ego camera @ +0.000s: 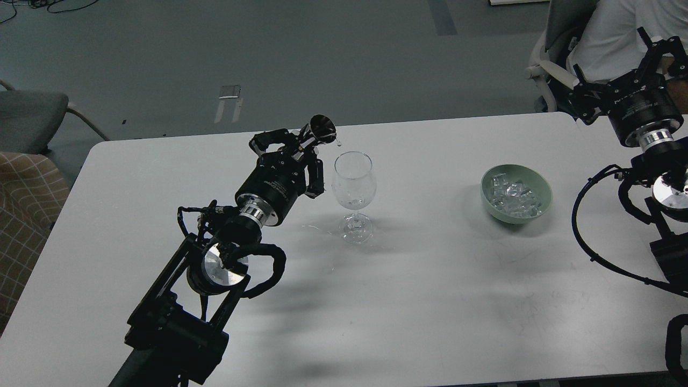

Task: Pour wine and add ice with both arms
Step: 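Tilt the metal cup with the left gripper to pour into the glass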

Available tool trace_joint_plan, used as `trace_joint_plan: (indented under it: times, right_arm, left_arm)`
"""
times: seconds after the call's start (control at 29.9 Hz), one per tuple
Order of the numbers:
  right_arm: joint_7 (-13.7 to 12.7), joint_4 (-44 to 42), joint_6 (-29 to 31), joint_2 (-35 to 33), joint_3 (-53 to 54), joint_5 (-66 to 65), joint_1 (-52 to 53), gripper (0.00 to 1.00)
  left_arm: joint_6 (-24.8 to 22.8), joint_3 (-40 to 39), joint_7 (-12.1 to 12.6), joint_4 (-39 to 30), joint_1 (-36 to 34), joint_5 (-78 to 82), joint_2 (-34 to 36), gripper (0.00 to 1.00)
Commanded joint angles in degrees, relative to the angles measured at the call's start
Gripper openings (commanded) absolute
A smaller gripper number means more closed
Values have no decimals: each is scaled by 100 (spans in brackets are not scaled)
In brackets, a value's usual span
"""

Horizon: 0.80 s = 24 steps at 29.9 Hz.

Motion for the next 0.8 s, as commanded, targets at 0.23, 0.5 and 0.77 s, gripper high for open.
trace_joint_plan:
  times: [0.23, 0.5, 0.77]
  right_arm:
    - [0, 0, 17, -5, 0, -6, -61, 100]
    - [0, 0, 17, -5, 0, -6, -61, 100]
    - [0, 0, 25, 4, 0, -6, -61, 100]
  left_arm:
    - [-151, 0, -3, 18, 6, 290, 0, 0]
    - [-169, 8, -3, 0, -38, 343, 0, 0]
    - [-169, 8, -38, 9, -47, 660, 0, 0]
